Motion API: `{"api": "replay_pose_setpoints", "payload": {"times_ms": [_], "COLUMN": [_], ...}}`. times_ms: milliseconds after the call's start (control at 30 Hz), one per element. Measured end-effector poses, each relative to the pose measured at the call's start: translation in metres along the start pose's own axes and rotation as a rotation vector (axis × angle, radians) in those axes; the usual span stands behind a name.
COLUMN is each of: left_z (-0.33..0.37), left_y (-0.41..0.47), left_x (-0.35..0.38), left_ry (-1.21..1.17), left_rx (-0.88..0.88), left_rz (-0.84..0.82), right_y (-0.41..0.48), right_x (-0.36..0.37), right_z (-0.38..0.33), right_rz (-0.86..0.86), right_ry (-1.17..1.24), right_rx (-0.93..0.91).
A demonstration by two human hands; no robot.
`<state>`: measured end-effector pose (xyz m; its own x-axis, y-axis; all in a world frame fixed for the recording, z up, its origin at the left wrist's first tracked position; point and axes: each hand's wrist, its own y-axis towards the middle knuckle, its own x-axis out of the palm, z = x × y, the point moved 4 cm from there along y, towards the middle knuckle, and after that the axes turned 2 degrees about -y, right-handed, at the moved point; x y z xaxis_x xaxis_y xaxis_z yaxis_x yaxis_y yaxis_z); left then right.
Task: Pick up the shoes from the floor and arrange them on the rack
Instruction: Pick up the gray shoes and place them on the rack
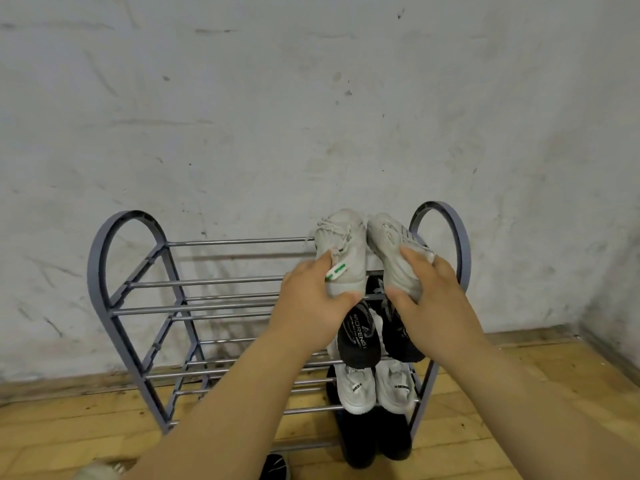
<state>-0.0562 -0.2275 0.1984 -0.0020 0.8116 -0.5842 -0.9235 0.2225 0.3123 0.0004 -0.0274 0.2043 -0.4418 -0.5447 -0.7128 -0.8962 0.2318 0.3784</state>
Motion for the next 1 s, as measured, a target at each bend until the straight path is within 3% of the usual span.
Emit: {"api": "replay_pose_setpoints", "payload": {"times_ms": [167,233,367,600,1000], "left_z": [0.008,0.007,0.007,0.0,0.003], "left_y": [0.006,0.012,0.019,0.018,0.012], "left_x": [0.02,0.034,0.053,0.047,0.043], "left_ry": [0.015,-0.01,0.172,-0.01,0.061], "left_rx": [0.014,0.0,0.042,0.004,0.022], "left_rz": [0.118,0.087,-0.084,-0.074,-0.015], "right_y": [0.02,0.027,0.03,0.025,0.0], "right_x": [0.003,0.007,0.012,0.008,-0.005], "right_z": [-0.002,0.004,0.026,0.033,0.02], "right_rz": [0.092,0.087,0.032,0.057,0.105], "right_ry": [0.019,-0.047,-0.203,-0.085,-0.152], "right_rx": [-0.071,-0.084,-0.052,-0.061,-0.005]}}
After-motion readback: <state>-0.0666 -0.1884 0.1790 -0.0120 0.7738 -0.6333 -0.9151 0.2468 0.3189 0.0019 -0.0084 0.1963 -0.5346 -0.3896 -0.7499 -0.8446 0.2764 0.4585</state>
